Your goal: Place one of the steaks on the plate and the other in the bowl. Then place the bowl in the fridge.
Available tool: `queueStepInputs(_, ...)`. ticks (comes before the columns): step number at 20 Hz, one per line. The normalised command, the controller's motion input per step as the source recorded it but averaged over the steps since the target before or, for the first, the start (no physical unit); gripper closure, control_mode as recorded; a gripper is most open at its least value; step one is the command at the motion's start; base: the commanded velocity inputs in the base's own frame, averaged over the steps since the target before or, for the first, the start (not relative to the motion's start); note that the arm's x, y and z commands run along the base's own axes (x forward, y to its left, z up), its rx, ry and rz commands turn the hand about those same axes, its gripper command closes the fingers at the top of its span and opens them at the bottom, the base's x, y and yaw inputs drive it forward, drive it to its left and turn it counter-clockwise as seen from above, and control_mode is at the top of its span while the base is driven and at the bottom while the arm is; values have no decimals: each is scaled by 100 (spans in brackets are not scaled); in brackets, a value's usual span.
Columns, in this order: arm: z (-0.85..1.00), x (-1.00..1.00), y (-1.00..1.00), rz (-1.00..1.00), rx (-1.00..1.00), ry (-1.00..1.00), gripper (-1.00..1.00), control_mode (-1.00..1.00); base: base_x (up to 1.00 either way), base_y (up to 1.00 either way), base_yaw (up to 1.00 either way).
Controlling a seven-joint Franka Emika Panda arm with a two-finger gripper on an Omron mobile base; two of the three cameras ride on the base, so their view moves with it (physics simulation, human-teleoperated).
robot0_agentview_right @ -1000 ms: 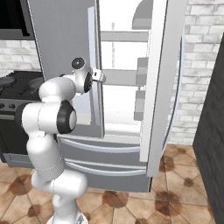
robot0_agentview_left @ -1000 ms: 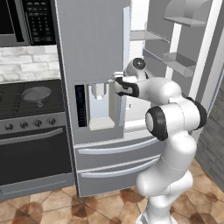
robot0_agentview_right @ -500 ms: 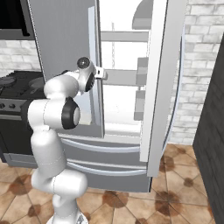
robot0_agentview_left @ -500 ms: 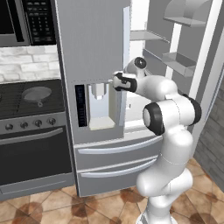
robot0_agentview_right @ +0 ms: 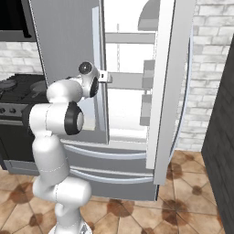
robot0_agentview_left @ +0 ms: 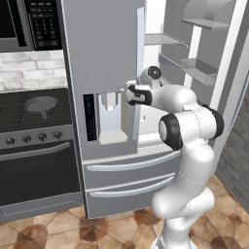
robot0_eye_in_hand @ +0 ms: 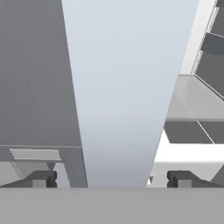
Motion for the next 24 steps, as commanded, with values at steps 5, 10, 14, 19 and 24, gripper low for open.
queueStepInputs(5,0,30,0,0,0,0,100,-100,0,0,0)
queueStepInputs(10,0,16,0,0,0,0,100,-100,0,0,0)
queueStepInputs(14,0,-7,0,-3,0,0,100,-100,0,0,0)
queueStepInputs(19,5,-46,0,-14,0,1,100,-100,0,0,0)
queueStepInputs(24,11,-71,0,-22,0,0,100,-100,0,0,0)
